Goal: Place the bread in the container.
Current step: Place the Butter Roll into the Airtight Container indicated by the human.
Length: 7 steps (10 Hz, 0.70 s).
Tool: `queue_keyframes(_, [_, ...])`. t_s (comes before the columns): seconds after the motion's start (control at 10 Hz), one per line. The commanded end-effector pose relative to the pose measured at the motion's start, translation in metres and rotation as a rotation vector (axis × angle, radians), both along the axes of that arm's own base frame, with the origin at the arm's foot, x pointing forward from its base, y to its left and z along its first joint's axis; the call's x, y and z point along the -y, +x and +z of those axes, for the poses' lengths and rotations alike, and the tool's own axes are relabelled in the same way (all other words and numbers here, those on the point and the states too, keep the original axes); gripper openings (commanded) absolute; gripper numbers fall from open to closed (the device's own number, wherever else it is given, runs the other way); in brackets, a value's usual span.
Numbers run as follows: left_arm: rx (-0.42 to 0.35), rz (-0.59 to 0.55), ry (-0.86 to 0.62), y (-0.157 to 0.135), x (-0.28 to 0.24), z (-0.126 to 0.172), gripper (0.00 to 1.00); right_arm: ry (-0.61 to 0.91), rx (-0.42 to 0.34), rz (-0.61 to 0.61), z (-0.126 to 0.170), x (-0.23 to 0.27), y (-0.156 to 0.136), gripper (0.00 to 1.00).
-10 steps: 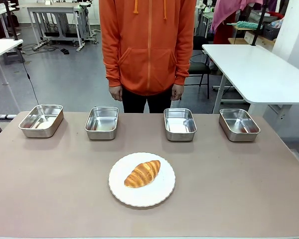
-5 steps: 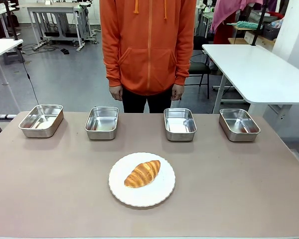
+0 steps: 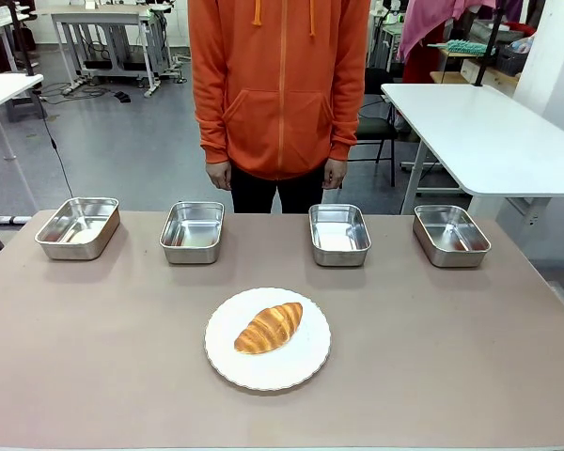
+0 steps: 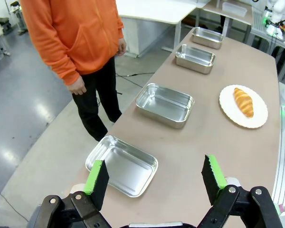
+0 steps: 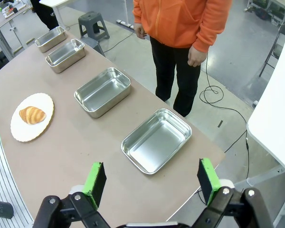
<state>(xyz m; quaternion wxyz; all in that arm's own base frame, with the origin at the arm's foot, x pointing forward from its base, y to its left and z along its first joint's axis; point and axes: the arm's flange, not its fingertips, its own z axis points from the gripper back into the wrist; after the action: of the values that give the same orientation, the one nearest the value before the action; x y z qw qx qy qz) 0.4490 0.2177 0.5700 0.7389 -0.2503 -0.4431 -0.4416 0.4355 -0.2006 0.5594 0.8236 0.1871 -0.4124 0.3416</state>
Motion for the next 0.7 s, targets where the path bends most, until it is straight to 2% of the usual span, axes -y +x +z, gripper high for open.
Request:
queue_keyframes(0.0, [0.006, -0.012, -0.004, -0.0013, -0.0011, 0.0007, 1.0, 0.015, 0.025, 0.012, -0.0008, -0.0006, 0.0021, 1.0])
queue_keyframes(0.6, [0.006, -0.012, -0.004, -0.0013, -0.0011, 0.0007, 1.0, 0.015, 0.025, 0.012, -0.0008, -0.0006, 0.0021, 1.0])
